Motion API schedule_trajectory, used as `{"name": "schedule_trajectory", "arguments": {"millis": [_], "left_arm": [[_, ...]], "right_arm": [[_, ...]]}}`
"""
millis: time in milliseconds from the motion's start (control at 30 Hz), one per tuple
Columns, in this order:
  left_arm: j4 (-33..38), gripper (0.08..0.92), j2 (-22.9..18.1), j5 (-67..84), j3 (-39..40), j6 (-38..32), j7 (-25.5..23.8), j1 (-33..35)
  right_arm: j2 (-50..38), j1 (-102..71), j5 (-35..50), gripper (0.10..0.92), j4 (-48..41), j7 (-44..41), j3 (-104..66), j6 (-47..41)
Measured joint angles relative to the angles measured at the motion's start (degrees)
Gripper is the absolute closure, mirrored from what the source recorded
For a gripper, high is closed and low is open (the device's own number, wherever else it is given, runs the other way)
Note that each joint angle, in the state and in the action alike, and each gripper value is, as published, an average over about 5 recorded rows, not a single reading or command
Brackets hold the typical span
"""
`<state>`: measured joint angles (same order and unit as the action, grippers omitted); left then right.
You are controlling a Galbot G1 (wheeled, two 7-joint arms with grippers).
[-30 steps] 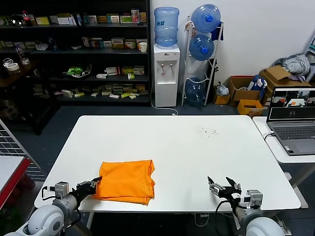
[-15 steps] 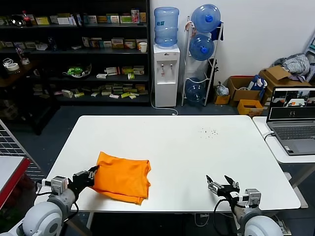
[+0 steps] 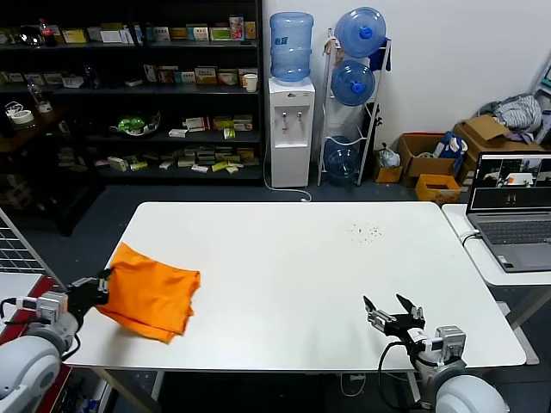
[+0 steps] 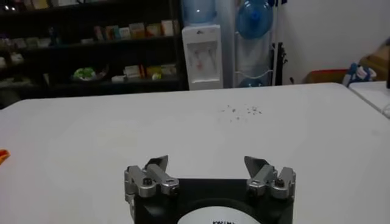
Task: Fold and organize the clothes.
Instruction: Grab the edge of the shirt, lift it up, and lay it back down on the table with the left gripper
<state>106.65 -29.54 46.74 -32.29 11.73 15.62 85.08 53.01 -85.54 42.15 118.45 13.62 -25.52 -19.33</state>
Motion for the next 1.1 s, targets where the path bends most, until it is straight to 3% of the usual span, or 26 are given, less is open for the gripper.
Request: {"name": "schedule_trajectory", "arguments": {"millis": [300, 600, 700, 833, 1100], "left_arm": [[-2.88, 0.903, 1.31, -1.38, -1.64, -0.62, 0.75, 1.31], [4.49, 0.903, -1.78, 6.94, 5.51, 0.7, 3.58, -3.2], [6.77, 0.903, -5.4, 11.07, 12.58, 1.71, 5.93, -8.51], [6.73, 0.903, -13.21, 15.11, 23.77, 2.58, 9.58, -17.27], [-0.95, 0.903, -31.13, 18.22, 40.46, 3.59, 13.53, -31.37]], "right_arm": [[1.05, -2.89, -1.48, 0.203, 2.04, -0.06, -2.6, 0.11], [3.4, -6.37, -3.02, 0.203, 3.96, 0.58, -5.56, -0.49], [4.48, -7.75, -3.59, 0.203, 4.64, 0.78, -6.75, -0.75], [6.11, -9.71, -4.46, 0.203, 5.67, 0.9, -8.32, -1.02], [8.49, -12.95, -5.24, 0.203, 6.83, 0.95, -11.06, -1.07]]}}
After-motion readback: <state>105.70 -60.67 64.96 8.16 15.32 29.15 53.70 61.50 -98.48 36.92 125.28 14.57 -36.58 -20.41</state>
